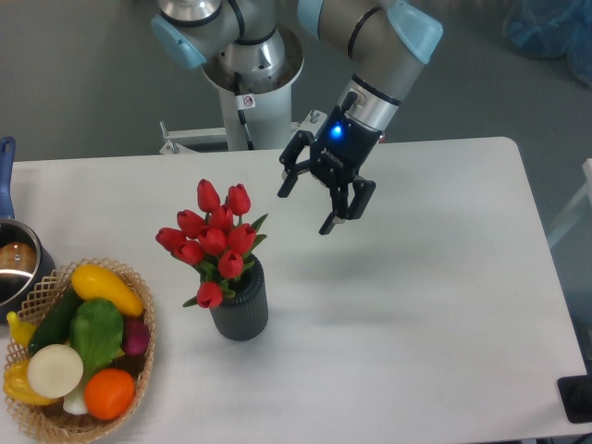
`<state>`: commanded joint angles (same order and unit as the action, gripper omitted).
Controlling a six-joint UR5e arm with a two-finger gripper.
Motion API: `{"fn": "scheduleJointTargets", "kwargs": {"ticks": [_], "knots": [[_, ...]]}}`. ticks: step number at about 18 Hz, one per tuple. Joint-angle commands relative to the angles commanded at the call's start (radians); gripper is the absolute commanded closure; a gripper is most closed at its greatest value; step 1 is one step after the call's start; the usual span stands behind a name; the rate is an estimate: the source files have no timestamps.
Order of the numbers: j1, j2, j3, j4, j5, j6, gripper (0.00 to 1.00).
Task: Pick up the flowers from the vase
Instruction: 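Move the open gripper toward the red tulip stems above the vase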
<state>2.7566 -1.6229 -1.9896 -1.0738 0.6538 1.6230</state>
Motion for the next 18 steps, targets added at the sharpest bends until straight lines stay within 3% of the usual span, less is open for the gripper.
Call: {"fn": "scheduleJointTargets", "kwargs": {"ticks": [18], "knots": [[-0.018,-0.051,0.017,0.015,-0.072,-0.012,0.00]]}}
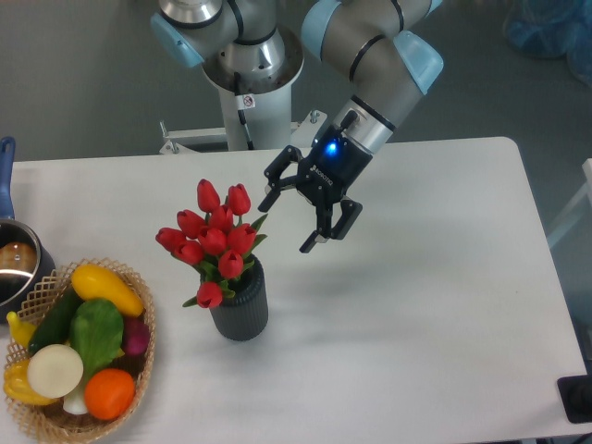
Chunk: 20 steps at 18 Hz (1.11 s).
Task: Pick up the flowers from the vase
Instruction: 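Lower the open gripper around the tulip stems at the vase mouth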
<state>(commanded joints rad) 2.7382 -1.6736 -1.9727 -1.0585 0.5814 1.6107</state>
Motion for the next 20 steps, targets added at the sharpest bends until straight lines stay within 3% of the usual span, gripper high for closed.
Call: {"fn": "scheduleJointTargets", "kwargs": {"ticks": [11,20], "knots": [[-0.024,-0.029,0.006,-0.002,-0.018,-0.005,0.00],[-0.072,-0.063,0.021,0.031,-0.046,-0.040,0.00]]}}
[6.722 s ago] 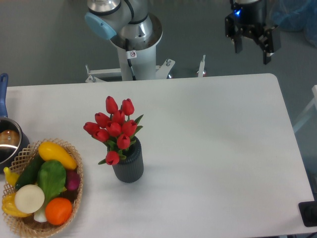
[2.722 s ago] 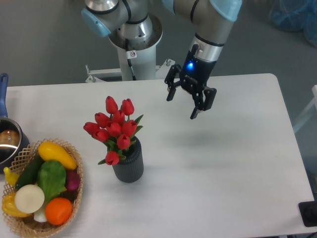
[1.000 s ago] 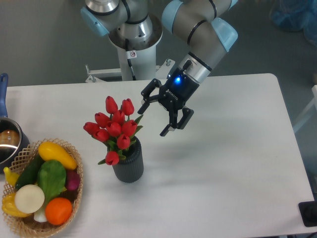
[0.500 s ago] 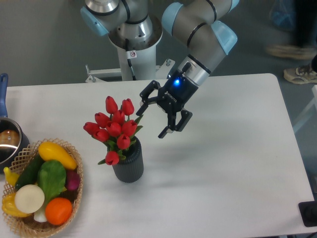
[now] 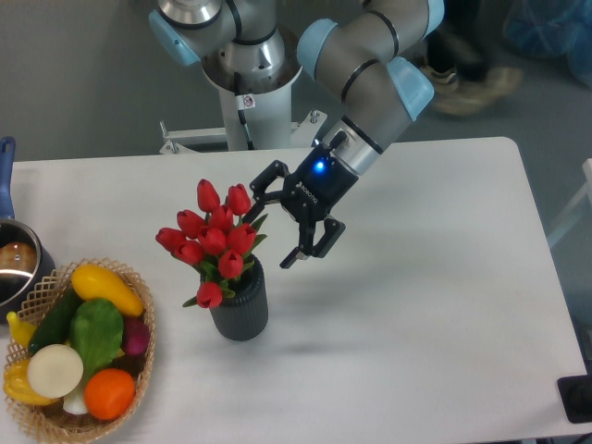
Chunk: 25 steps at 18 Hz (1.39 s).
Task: Pick up the flowers from the vase
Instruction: 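Lower the open gripper around the tulip stems at the vase mouth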
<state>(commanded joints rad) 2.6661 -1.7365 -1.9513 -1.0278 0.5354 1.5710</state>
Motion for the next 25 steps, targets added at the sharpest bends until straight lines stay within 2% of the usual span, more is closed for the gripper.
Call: {"fn": "scheduleJointTargets", "kwargs": {"ticks": [4,9,25], "knots": [[-0.026,-0.012,0.034,0.002,0.000,-0.052,0.00],[-0.043,-0.028,0.034,0.015,0.005,-0.046,0.00],[-0.031,-0.034,0.031,0.018,0.084,0.063,0.00]]}}
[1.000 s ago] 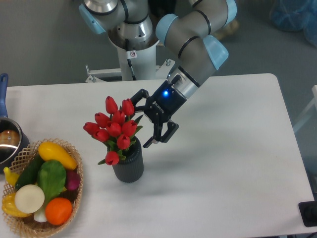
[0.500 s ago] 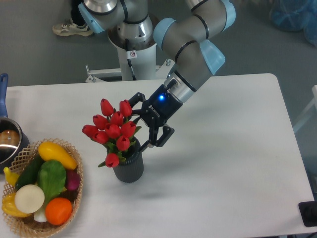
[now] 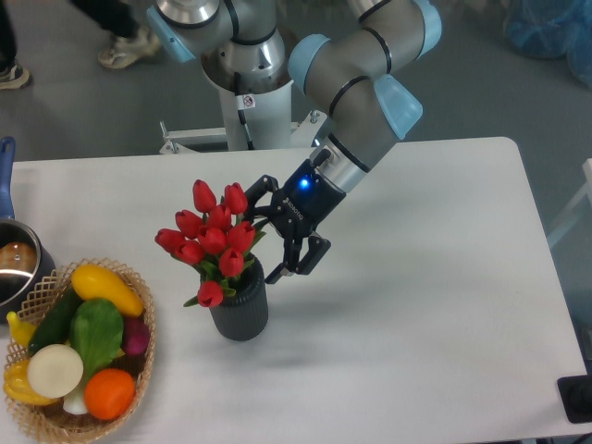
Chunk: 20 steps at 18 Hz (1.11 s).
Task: Pick up the flowers from the vase
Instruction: 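Lower the open gripper around the tulip stems at the vase mouth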
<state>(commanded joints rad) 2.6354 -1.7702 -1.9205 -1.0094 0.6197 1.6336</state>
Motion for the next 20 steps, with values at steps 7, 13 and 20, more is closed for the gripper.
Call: {"fn": "scheduleJointTargets", "kwargs": {"ticks": [7,13,20], "knots": [[-0.017,0.006,-0.022,0.000,-0.009,0.000,0.00],[-0.041,0.000,-0.020,0.002,-0.047,-0.001,0.00],[-0.051,-0.008,-0.020,0.003,-0.057,-0.001,0.00]]}}
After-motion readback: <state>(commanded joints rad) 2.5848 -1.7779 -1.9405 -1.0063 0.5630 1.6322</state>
